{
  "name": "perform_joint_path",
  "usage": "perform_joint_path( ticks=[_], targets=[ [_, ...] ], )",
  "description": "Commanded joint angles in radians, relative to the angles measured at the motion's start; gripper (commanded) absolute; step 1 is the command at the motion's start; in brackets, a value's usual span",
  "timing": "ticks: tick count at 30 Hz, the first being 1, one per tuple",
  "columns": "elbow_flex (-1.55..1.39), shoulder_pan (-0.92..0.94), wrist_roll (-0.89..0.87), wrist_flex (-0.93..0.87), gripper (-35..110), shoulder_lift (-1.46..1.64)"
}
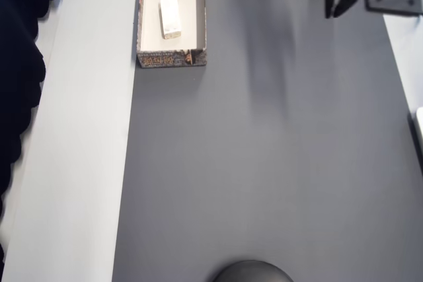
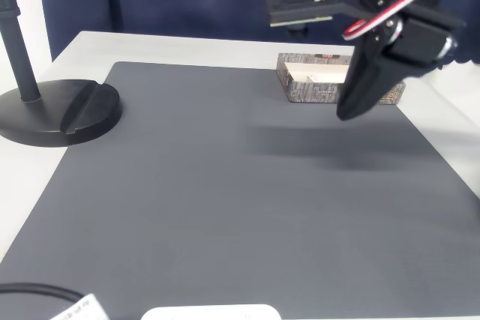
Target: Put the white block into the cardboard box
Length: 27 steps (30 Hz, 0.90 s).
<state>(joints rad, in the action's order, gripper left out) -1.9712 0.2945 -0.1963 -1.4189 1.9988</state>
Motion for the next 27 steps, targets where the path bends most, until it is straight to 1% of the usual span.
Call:
perform_joint_path(
  ticks=[1,7,12,14,20,27],
  targets=[
    [-0.074,-0.06,0.009,0.032,-2,0.123],
    [-0.264,-0.118,0.008,0.037,-2,0.321],
    [-0.436,-0.19,0.041,0.117,-2,0.474],
    [-0.488,-0.213,0.06,0.123,-2,0.531],
    [-0.644,-0.225,0.06,0.149,-2,0.698],
    [-0.868,-0.229,0.098,0.176,-2,1.031]
  ],
)
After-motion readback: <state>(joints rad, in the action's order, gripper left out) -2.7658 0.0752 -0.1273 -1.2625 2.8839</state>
